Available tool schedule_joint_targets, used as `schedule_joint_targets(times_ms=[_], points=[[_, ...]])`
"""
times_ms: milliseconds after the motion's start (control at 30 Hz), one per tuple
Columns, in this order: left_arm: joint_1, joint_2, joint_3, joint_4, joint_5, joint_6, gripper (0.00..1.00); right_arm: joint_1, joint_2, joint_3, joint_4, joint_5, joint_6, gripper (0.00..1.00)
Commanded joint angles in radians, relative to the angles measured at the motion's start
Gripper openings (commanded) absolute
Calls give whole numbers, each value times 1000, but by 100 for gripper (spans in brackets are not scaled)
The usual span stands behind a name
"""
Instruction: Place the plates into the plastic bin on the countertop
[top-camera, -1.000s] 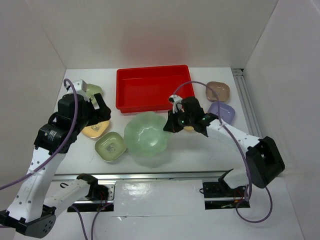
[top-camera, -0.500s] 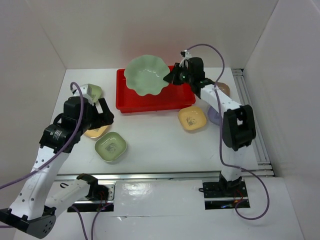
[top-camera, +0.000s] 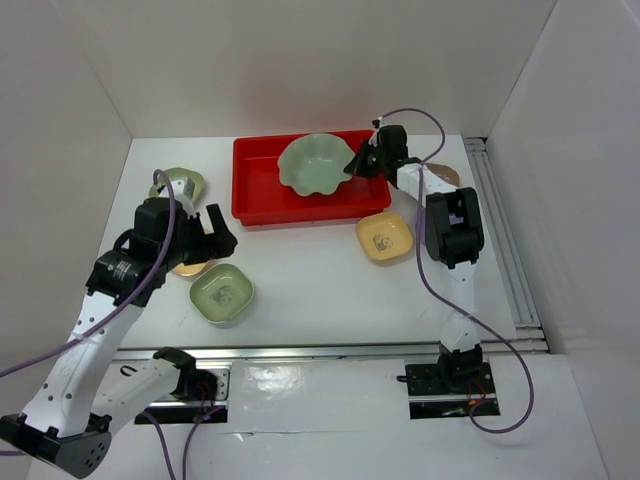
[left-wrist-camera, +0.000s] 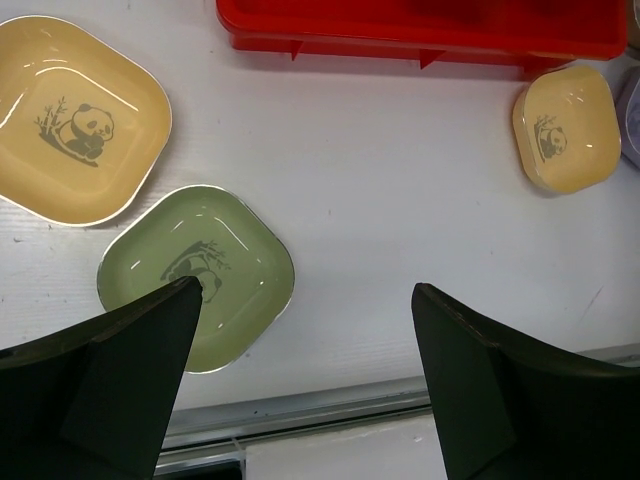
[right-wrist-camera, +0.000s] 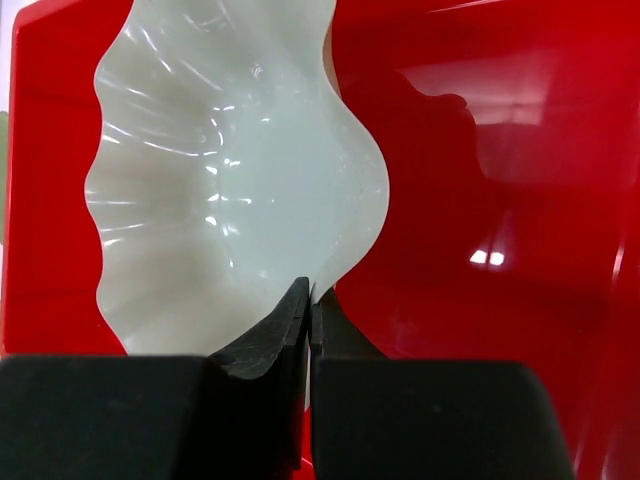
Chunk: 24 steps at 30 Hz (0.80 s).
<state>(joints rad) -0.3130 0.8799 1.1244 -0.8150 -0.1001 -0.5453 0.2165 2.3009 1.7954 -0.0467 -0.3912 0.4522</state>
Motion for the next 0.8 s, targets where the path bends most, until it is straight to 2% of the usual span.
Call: schedule_joint_targets(times_ms=[0,33,133,167,200,400,433,500,567,733,767], points=[[-5,-16,-5,43,28,27,100,-2,-17,75,-10,-6,-15,0],[-5,-16,-5,43,28,27,100,-2,-17,75,-10,-6,-24,0],[-5,-16,-5,43,28,27,100,-2,-17,64,-19,-30,-24,9],[-5,-16,-14,43,28,27,100,-2,-17,64,-19,-49,-33,16],[-5,-16,-14,43,37,27,100,-2,-17,55,-19,-49,-33,28],[-5,-7,-14,53,46,27,100,20,-17,75,-61,-74,-64,38],[-5,-7,-14,53,46,27,100,20,-37,75,-73,-64,-64,46],[-5,-7,-14,53,56,27,100,20,-61,58,-73,-64,-64,54],[-5,-16,-23,53,65,27,100,20,-115,10,-62,-55,-64,69],[-5,-16,-32,72,96,18,100,20,-179,-27,-87,-67,-75,76],[-5,-7,-32,73,109,18,100,20,-207,-27,-96,-67,-84,87]])
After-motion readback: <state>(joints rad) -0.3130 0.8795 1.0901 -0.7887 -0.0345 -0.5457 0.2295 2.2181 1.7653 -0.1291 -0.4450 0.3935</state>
